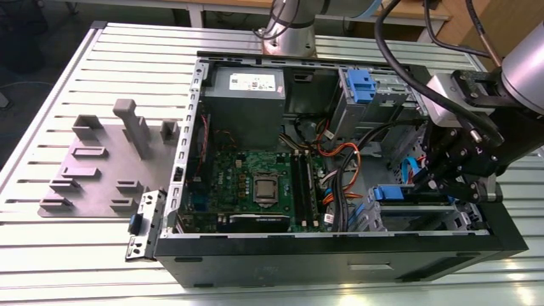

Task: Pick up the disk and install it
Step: 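Insert the first disk wire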

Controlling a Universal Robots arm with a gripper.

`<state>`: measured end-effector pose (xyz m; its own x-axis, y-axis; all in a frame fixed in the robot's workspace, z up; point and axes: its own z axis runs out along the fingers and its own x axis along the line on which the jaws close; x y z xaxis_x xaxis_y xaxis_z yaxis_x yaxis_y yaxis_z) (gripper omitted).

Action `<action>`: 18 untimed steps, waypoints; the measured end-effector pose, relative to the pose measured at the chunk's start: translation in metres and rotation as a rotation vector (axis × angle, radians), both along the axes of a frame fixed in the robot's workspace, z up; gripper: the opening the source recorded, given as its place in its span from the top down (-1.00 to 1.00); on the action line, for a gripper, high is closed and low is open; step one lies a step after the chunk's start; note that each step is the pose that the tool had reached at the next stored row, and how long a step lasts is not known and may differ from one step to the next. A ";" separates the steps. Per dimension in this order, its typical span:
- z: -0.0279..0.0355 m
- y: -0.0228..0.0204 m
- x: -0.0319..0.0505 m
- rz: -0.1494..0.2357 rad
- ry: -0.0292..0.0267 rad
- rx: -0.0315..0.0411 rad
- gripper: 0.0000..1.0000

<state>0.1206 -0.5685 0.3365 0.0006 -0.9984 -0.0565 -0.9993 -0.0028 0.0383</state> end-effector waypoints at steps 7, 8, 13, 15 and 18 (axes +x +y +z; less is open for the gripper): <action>-0.0023 -0.0003 -0.0003 0.000 0.0000 0.0000 0.68; -0.0028 -0.0004 -0.0003 0.000 0.0000 0.0000 0.68; -0.0039 -0.0005 -0.0003 0.000 0.0000 -0.0002 0.68; -0.0041 -0.0005 -0.0003 0.000 0.0000 0.0000 0.68; -0.0052 -0.0005 -0.0003 0.000 0.0000 -0.0001 0.68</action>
<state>0.1203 -0.5690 0.3312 0.0006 -0.9984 -0.0565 -0.9993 -0.0028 0.0383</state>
